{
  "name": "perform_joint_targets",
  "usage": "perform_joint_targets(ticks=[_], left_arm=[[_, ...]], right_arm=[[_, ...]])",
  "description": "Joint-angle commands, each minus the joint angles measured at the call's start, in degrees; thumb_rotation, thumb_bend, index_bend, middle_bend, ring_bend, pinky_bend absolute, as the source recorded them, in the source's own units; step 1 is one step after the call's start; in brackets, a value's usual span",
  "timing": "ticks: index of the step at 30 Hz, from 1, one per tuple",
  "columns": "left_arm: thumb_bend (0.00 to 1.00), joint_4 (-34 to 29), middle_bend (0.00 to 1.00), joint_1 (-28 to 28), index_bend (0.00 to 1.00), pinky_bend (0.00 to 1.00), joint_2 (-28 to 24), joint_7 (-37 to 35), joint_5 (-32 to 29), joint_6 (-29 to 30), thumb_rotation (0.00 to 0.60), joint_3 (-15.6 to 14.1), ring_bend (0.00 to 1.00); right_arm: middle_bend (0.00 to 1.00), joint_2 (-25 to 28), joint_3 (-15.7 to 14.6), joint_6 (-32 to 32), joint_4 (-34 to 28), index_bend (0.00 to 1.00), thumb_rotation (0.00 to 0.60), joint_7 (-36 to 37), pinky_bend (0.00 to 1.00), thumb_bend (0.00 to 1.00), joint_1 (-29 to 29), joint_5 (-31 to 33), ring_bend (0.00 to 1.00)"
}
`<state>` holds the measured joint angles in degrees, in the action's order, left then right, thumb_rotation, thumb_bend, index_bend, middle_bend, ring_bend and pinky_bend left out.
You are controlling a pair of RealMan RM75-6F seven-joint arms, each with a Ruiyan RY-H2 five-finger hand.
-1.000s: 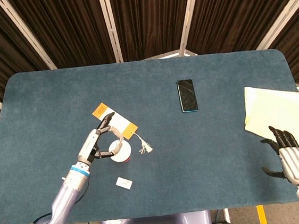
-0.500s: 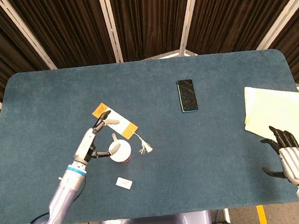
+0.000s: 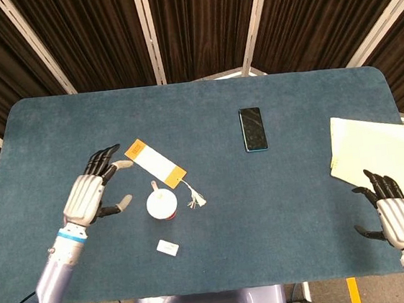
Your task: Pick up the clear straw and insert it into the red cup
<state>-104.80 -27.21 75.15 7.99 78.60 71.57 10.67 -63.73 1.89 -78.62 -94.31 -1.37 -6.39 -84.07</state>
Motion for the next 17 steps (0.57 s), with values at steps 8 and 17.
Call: perform_joint_targets(ticks=[8, 17], left_arm=[[0.30, -2.19, 0.00, 13.54, 0.08, 0.00, -10.51, 14.79, 4.49, 14.52, 0.600, -10.45, 0.00], [0.30, 2.66, 0.00, 18.31, 0.08, 0.00, -10.99, 12.47, 4.27, 17.42, 0.600, -12.31, 0.00]], right_arm=[[0.00, -0.37, -0.05, -0.44, 0.21, 0.24, 0.600, -0.89, 0.00, 0.14, -0.02, -0.55, 0.00], [0.00, -1.24, 0.08, -1.66, 1.18, 0.20, 0.600, -0.83, 0.00, 0.14, -0.12, -2.08, 0.00]])
